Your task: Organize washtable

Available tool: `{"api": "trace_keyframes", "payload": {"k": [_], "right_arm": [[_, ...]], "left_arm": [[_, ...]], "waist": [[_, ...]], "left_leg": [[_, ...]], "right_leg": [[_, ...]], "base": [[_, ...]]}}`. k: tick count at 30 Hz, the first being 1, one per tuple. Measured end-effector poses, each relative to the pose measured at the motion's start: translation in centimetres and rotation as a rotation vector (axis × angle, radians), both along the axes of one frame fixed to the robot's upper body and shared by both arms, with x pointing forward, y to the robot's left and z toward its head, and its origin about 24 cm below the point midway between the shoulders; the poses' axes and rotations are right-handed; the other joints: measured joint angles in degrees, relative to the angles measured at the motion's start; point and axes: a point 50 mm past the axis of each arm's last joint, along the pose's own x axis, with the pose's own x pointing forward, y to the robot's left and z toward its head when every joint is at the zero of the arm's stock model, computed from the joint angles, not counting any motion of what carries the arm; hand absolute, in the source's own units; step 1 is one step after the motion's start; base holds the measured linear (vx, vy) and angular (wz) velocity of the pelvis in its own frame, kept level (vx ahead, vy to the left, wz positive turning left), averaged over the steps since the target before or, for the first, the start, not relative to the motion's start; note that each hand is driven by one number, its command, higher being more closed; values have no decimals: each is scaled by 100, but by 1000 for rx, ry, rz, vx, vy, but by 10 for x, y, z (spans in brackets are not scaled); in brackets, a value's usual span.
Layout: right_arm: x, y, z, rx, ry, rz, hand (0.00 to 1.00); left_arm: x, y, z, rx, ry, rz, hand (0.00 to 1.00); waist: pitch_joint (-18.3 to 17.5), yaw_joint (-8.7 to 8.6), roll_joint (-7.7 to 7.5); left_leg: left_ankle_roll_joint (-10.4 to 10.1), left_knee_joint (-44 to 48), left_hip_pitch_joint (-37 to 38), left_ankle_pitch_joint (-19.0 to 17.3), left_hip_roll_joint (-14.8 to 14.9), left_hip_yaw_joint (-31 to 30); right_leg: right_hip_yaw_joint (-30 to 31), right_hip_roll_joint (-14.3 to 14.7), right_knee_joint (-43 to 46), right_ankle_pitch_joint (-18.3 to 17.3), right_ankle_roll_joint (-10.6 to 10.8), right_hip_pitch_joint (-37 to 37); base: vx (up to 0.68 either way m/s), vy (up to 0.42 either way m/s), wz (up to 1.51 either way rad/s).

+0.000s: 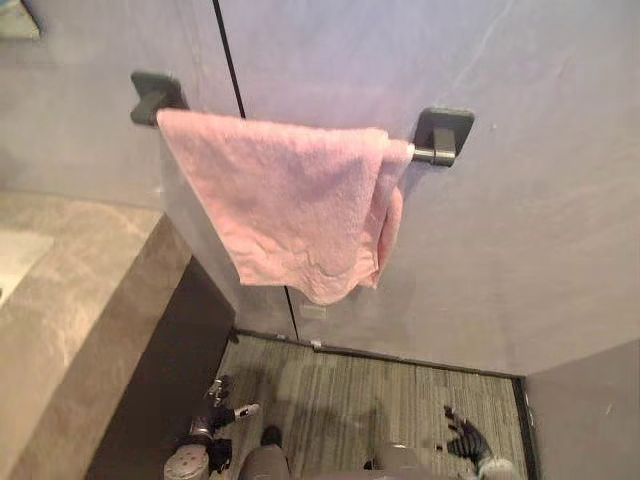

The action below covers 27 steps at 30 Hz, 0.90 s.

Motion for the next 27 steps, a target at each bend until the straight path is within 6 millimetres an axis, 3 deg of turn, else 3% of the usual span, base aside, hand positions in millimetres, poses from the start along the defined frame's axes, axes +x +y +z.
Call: {"api": "trace_keyframes", "payload": {"k": [2,3,4,5,6,7,8,9,10,11,12,14,16,17,19,20,22,27], "right_arm": [[17,2,13,-13,-83,26,0],[21,2,16,-18,-102,32,0],[27,4,19,-16,-129,36,0],[27,4,19,-12,-130,32,0],[29,4,19,-7,-135,28,0],[32,4,21,-10,-144,28,0],[31,1,21,-17,-145,21,0],[31,1,21,-21,-146,17,0],[29,0,21,-16,-146,-3,0],[30,-2,22,-12,-152,-16,0],[30,-2,22,-5,-156,-29,0],[29,2,20,13,-154,-36,0],[27,4,19,22,-149,-41,0],[25,4,18,26,-145,-55,0],[19,4,15,39,-135,-99,0],[13,5,13,50,-123,-119,0],[9,1,12,43,-116,-141,0],[1,4,4,54,-68,-148,0]], "left_arm": [[-4,-12,-4,-38,4,23,0],[-3,-16,-4,-49,1,18,0],[1,-24,-4,-76,-8,8,0],[2,-28,-4,-87,-13,12,0],[3,-27,-4,-87,-16,12,0],[4,-27,-3,-86,-17,13,0],[4,-27,-4,-85,-15,12,0],[2,-26,-4,-85,-9,14,0],[0,-26,-5,-84,-4,15,0],[-4,-25,-6,-83,5,18,0],[-8,-24,-7,-80,17,22,0],[-8,-18,-6,-65,16,21,0],[-3,-15,-3,-52,-1,15,0],[3,-15,1,-49,-22,9,0],[5,-14,2,-45,-28,5,0],[6,-12,3,-35,-29,-2,0],[6,-11,3,-31,-27,-5,0],[-5,-10,-1,-10,13,-27,0]], "waist": [[45,195,55],[68,186,112],[143,144,286],[219,150,331],[268,151,416],[397,126,372],[447,21,289],[462,9,242],[480,-38,130],[448,-14,197],[451,30,198],[400,25,283],[378,6,315],[328,-83,375],[112,-200,408],[-78,-199,342],[-154,-200,420],[-199,-185,427]], "left_leg": [[-141,-115,-155,287,94,-147],[-199,-189,-207,382,134,-236],[-225,-487,-318,735,265,-479],[-12,-753,-326,819,400,-328],[44,-805,-320,717,511,-145],[177,-806,-362,523,665,285],[170,-691,-396,530,683,889],[170,-508,-416,530,602,963],[199,268,-471,504,461,928],[226,740,-441,392,426,899],[193,1233,-210,9,433,972],[158,1485,205,-607,444,1154],[106,1465,594,-973,461,1292],[109,979,773,-1036,421,1446],[99,110,942,-848,253,1551],[149,-630,1105,-353,36,1545],[215,-1288,1326,-24,-87,1506],[303,-1759,1637,229,-226,1403]], "right_leg": [[-250,78,-288,-463,-285,115],[-365,147,-322,-511,-376,112],[-786,316,-424,-428,-536,108],[-1131,396,-535,-337,-695,139],[-1285,425,-563,-295,-768,189],[-1584,383,-622,-235,-878,235],[-2021,144,-729,-176,-990,284],[-2139,36,-758,-157,-1020,293],[-2314,-130,-856,-94,-1003,282],[-2393,-186,-909,-25,-988,286],[-2483,-206,-998,88,-988,264],[-2675,-281,-1047,146,-934,275],[-2877,-348,-1047,187,-864,302],[-3084,-396,-1104,261,-746,334],[-3248,-389,-1540,482,-599,383],[-3313,-415,-2008,791,-541,455],[-3401,-346,-2525,1097,-483,657],[-3454,-359,-2745,1255,-420,920]], "base": [[-225,-308,39],[-321,-359,103],[-342,-317,124],[-335,-295,130],[-210,-172,112],[-247,-179,144],[-224,-159,150],[-238,-138,154],[-127,-39,95],[-123,-3,78],[-79,36,39],[-104,103,53],[-116,159,68],[-140,199,89],[-107,165,73],[-43,112,34],[-53,115,25],[-101,63,9]]}}
